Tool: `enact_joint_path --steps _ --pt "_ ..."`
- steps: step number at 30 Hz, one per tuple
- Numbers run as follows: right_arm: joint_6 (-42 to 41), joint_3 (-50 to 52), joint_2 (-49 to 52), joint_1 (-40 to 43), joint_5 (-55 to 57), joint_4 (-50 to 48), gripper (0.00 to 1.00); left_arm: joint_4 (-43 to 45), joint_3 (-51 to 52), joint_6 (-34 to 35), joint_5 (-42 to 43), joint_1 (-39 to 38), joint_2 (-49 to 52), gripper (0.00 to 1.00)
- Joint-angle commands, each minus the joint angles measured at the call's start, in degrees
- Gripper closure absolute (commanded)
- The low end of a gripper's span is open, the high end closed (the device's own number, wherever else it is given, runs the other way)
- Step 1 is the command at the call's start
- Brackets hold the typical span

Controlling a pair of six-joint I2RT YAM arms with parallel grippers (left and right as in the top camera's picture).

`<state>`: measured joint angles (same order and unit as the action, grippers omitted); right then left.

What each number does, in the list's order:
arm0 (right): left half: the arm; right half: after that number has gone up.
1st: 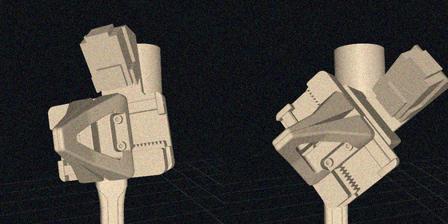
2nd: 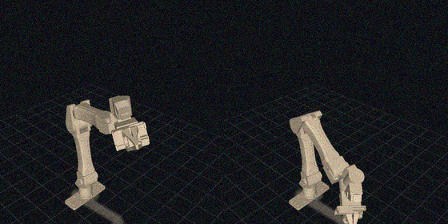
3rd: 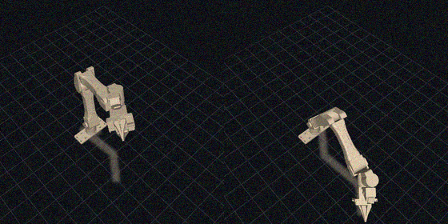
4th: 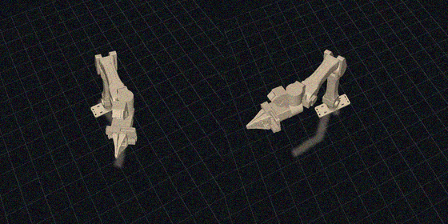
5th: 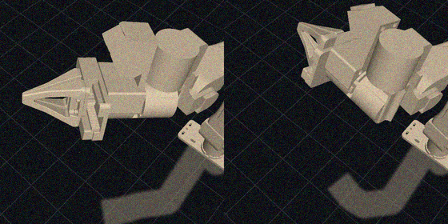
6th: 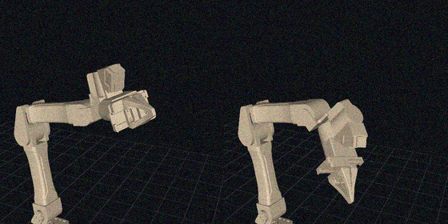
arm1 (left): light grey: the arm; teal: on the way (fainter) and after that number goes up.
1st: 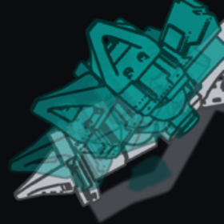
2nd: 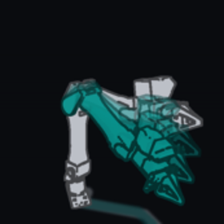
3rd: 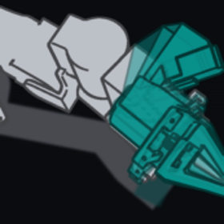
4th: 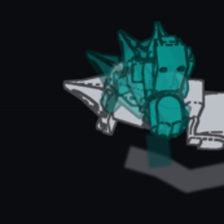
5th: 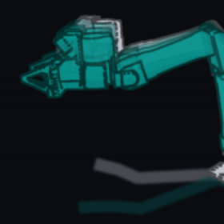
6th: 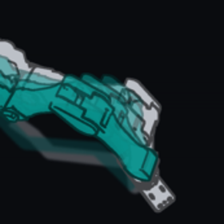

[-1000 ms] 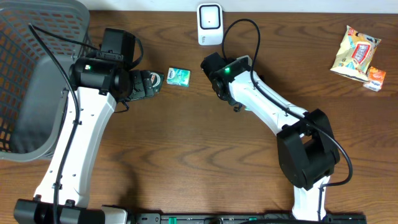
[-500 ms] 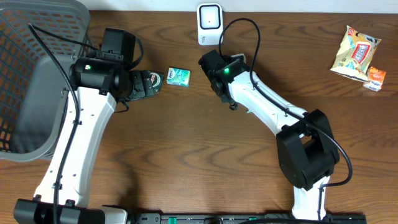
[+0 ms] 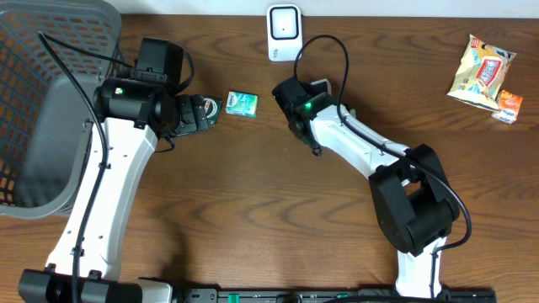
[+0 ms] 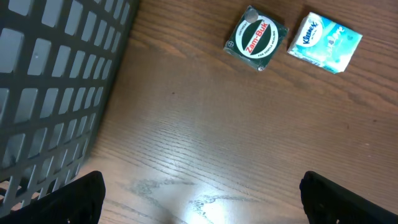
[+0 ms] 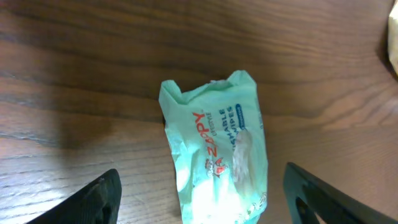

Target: Scan the item barcode

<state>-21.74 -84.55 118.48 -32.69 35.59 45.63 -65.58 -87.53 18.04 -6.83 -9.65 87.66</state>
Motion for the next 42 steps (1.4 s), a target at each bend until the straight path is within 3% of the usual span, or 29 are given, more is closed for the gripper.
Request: enact_joint_path --steps 1,7,11,23,26,27,33,36,42 --pt "2.8 3.4 0.5 0.5 1.5 -2.3 0.25 -0.1 -0.1 0.3 -0.9 0.1 -0.1 0.01" --pt "2.7 7.5 0.5 1.0 1.6 -5.7 0.31 -0.1 -0.1 0.3 -0.9 0.1 -0.1 0.02" --pt "2.7 8.0 0.5 1.7 1.6 -6.2 0.41 -0.1 -0.1 0.3 -0.9 0.1 -0.1 0.01" --pt "2.8 9.0 0.8 4.6 -3.8 -8.4 0.41 -0.1 -0.1 0.3 -0.9 0.1 -0.1 0.01" --pt "2.8 9.0 0.8 4.6 -4.9 -8.7 0.66 -0.1 -0.1 0.3 -0.9 0.1 -0.1 0.01" --pt "2.7 8.8 0.8 4.6 -6.6 -8.6 0.75 -0.1 -0.1 0.3 -0.9 0.1 -0.1 0.01" --pt "2.7 5.2 -0.7 5.6 -21.5 -7.5 0.87 -0.1 -0.1 0.3 -0.9 0.1 -0.1 0.01" --pt "2.8 1.4 -2.1 7.6 -30.9 -5.5 0.99 -0.1 -0.1 0.3 -0.9 0.1 -0.1 0.01" --pt "5.4 -3.5 -4.7 14.6 -61.7 -3.9 0.99 -0.1 -0.1 0.3 -0.9 0.1 -0.1 0.01"
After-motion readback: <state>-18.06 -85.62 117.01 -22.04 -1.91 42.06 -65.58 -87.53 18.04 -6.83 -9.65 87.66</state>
